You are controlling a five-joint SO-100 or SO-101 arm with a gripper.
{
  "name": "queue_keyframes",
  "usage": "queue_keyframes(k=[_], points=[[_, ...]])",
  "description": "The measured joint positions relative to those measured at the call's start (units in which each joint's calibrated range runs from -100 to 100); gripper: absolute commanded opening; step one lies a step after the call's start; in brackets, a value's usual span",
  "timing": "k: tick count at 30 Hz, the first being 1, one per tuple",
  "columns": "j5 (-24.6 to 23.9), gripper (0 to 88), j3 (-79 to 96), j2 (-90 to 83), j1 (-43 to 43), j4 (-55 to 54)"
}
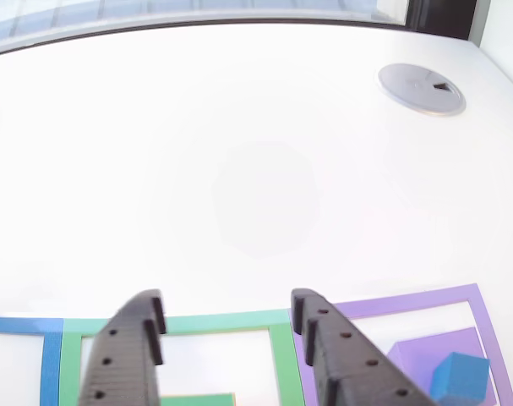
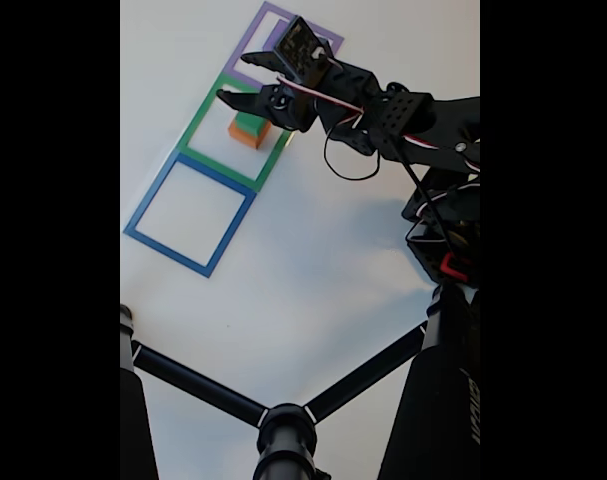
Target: Tower of hanoi
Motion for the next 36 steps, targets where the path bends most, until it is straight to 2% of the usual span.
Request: queue_keyframes(k=[6, 11, 15, 20, 22, 26, 31, 36], points=[[-0.2, 0.4, -8.8, -18.1, 2.6, 38.9], [-0.2, 0.4, -22.4, -23.5, 4.9, 66.8], [0.2, 0.4, -37.3, -24.3, 7.0, 84.8], [0.2, 0.4, -55.2, -23.6, 9.6, 102.1], [-0.2, 0.4, -59.6, -24.0, 11.2, 106.0], [0.2, 3.9, -61.1, -24.4, 12.1, 107.1], [0.2, 16.1, -58.3, -24.4, 17.1, 107.1], [0.2, 20.7, -48.1, -24.6, 20.9, 100.0]])
